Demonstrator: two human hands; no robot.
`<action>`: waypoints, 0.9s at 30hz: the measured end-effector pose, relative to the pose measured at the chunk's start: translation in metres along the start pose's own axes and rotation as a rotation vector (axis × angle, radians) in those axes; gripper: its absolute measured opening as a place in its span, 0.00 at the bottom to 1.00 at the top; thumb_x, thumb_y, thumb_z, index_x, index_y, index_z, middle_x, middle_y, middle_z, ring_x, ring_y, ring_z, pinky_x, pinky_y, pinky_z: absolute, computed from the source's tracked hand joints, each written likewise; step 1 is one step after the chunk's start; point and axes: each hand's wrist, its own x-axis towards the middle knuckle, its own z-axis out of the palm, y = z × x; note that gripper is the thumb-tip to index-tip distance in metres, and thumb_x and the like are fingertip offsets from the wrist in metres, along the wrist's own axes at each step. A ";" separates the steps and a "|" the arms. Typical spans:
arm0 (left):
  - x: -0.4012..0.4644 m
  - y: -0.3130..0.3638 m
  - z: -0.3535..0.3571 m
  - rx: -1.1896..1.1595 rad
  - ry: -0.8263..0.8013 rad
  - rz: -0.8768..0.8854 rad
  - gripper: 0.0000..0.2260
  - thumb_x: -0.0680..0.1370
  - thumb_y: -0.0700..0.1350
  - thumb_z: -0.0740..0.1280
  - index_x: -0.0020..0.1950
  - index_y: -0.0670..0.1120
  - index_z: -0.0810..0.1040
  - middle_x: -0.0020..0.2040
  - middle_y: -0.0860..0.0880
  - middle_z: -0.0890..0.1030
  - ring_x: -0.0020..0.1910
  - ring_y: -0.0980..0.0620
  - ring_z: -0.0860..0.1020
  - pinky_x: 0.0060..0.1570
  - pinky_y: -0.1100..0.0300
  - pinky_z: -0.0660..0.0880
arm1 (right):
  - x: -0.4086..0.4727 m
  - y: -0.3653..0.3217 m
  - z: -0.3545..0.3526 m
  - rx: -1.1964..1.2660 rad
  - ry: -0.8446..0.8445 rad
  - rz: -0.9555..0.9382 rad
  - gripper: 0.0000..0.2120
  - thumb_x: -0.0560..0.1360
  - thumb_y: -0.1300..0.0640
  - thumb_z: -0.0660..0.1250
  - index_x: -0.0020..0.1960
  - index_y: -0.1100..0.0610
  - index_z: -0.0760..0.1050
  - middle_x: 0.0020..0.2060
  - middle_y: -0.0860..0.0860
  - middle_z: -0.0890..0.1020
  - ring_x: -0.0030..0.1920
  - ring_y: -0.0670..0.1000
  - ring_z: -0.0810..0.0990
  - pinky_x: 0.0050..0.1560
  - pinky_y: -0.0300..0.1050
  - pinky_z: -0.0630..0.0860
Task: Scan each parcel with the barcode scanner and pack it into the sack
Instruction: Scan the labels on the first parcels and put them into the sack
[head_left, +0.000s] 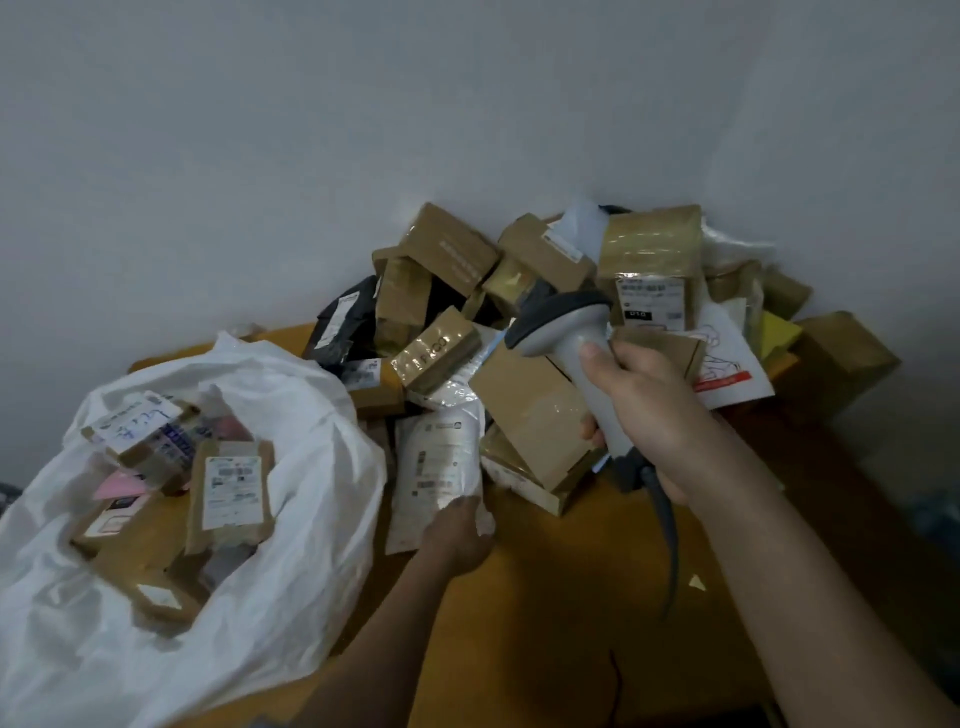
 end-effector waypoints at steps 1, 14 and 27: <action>0.002 0.000 0.011 -0.008 -0.016 -0.048 0.28 0.80 0.50 0.64 0.78 0.46 0.58 0.75 0.44 0.65 0.72 0.44 0.66 0.68 0.50 0.67 | 0.003 0.006 -0.005 -0.001 -0.027 -0.001 0.11 0.82 0.45 0.58 0.49 0.49 0.75 0.26 0.48 0.80 0.29 0.44 0.79 0.35 0.46 0.75; -0.035 0.012 0.078 0.186 -0.055 -0.104 0.29 0.78 0.48 0.64 0.77 0.47 0.59 0.68 0.46 0.71 0.67 0.45 0.69 0.64 0.51 0.65 | 0.036 0.042 -0.006 -0.041 -0.288 0.049 0.13 0.82 0.46 0.58 0.48 0.53 0.75 0.32 0.52 0.80 0.30 0.46 0.80 0.36 0.48 0.75; -0.012 -0.002 0.077 0.006 0.068 -0.142 0.37 0.76 0.44 0.67 0.79 0.52 0.51 0.78 0.49 0.59 0.78 0.50 0.55 0.74 0.45 0.49 | 0.045 0.056 0.009 -0.111 -0.355 0.066 0.15 0.82 0.46 0.58 0.48 0.56 0.76 0.29 0.50 0.79 0.28 0.46 0.78 0.35 0.46 0.75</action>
